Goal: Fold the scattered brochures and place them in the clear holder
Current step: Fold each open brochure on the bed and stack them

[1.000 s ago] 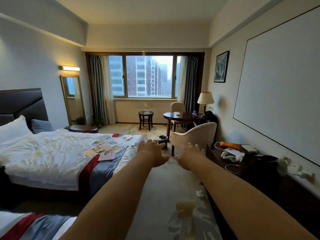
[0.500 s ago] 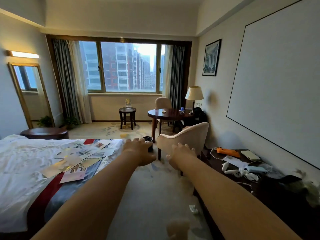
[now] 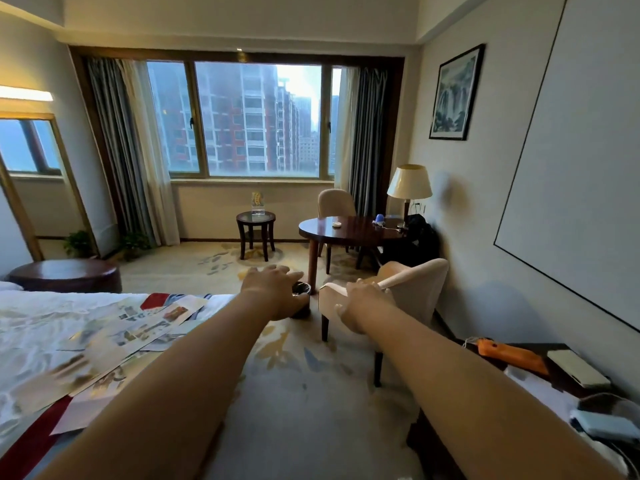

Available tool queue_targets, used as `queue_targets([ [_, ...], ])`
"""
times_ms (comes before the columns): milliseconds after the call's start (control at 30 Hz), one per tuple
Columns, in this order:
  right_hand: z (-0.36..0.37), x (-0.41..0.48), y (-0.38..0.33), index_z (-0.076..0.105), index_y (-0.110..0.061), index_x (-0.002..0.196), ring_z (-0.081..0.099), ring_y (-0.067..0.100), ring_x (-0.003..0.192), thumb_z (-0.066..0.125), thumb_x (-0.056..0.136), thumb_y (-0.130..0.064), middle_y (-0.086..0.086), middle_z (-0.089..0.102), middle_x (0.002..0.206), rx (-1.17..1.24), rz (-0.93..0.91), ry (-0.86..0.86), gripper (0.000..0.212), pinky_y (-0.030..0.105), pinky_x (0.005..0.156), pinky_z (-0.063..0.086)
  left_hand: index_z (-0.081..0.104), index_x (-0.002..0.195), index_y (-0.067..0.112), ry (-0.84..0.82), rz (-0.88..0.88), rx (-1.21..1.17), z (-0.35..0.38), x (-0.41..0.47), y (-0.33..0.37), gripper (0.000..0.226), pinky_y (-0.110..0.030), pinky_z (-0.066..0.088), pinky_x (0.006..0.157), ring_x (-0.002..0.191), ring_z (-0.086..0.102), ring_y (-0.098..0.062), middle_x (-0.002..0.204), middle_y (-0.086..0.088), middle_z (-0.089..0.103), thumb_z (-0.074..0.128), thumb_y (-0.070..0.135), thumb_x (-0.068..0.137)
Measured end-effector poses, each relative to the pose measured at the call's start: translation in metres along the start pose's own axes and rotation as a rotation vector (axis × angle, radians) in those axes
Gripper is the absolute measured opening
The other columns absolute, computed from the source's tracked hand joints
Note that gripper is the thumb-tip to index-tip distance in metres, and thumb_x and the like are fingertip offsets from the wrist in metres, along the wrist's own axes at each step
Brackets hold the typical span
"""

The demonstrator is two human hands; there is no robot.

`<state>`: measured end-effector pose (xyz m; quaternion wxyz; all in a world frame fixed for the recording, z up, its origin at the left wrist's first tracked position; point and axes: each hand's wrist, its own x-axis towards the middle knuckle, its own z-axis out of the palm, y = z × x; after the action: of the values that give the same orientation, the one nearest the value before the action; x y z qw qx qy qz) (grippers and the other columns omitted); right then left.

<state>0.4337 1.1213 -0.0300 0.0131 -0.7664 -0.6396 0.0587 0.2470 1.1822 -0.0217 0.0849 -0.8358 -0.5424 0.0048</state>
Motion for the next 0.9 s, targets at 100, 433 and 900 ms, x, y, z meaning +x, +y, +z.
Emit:
queue_targets([
  [100,-0.002,0.085,0.004,0.034,-0.016,0.156,0.027,0.034,0.151,0.049,0.102,-0.036,0.009,0.031,0.164,-0.016,-0.001,0.007,0.060,0.054,0.122,0.027,0.029,0.157,0.040,-0.001,-0.008,0.000,0.014,0.085,-0.017,0.068,-0.048,0.034,0.109,0.149,0.033,-0.025,0.163,0.001,0.035,0.031,0.070,0.096],
  [433,-0.037,0.384,-0.021,0.032,-0.020,0.158,0.023,0.033,0.154,0.045,0.104,-0.043,0.007,0.025,0.168,-0.085,-0.013,0.088,0.060,0.055,0.125,0.018,0.024,0.159,0.039,0.014,0.040,0.056,0.047,0.368,-0.121,0.070,-0.051,0.029,0.116,0.152,0.027,-0.024,0.166,0.002,0.029,0.032,0.070,0.096],
  [900,-0.023,0.763,-0.163,0.037,-0.018,0.154,0.033,0.034,0.148,0.044,0.103,-0.051,0.008,0.034,0.162,-0.135,-0.226,0.017,0.060,0.054,0.120,0.028,0.029,0.157,0.041,-0.023,-0.244,-0.044,0.136,0.639,-0.329,0.070,-0.045,0.036,0.109,0.147,0.036,-0.024,0.163,0.004,0.034,0.032,0.072,0.093],
])
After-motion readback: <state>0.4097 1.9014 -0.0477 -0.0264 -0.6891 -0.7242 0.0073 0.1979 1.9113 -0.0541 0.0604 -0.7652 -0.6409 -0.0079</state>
